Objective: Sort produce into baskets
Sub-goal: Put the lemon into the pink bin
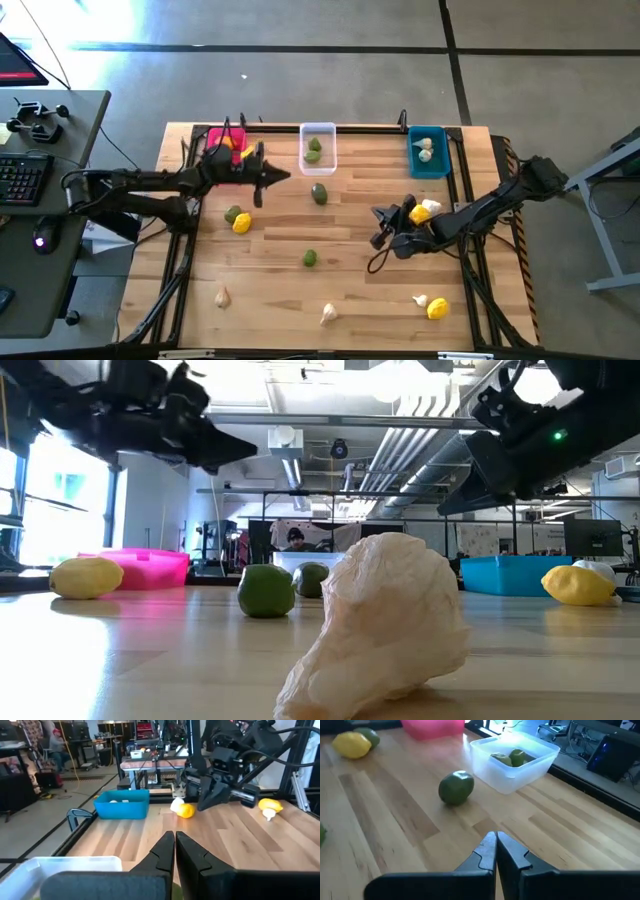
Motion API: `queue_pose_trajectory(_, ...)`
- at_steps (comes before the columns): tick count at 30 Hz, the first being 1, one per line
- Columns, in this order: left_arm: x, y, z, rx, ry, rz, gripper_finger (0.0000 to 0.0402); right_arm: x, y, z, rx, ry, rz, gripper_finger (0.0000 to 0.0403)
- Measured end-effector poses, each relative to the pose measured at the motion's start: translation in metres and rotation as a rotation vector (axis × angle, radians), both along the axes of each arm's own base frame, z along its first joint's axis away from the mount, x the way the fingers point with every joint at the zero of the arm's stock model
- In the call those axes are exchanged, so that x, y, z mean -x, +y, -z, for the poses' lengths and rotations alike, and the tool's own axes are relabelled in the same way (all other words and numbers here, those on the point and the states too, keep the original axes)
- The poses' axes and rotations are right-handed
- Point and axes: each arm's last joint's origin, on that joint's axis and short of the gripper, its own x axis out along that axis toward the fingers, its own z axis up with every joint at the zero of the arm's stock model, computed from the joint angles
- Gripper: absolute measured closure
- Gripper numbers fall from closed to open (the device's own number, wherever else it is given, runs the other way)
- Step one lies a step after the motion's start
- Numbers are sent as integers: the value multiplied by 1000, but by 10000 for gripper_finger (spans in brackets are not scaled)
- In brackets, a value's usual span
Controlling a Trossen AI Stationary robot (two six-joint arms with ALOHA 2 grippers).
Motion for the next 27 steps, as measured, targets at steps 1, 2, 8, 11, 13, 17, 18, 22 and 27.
queue_pose_trajectory(1,3,-5,2,4,-5,-1,399,-1,1,-1,-5,23,-14,403)
queue_pose_trajectory(2,6,-9,4,8,-12,-4,399,-1,2,-2,-18,53,-35,403)
queue_pose_trajectory(8,18,-31,10,8,-45,21,399,-5,1,-18,-153,225,-30,402)
queue_pose_trajectory(11,22,-40,13,26,-55,49,399,0,-5,-28,-256,343,53,402)
queue_pose_trajectory(13,24,-46,14,30,-69,76,399,6,-9,-34,-332,437,119,394)
queue_pose_trajectory(17,25,-56,16,30,-93,113,399,20,-15,-44,-454,591,266,351)
queue_pose_trajectory(18,25,-59,16,30,-92,112,399,23,-16,-45,-479,620,302,336)
queue_pose_trajectory(22,24,-66,16,24,-88,118,399,35,-18,-46,-546,713,416,266)
queue_pose_trajectory(27,23,-73,16,-11,-87,124,399,38,-19,-47,-546,730,452,203)
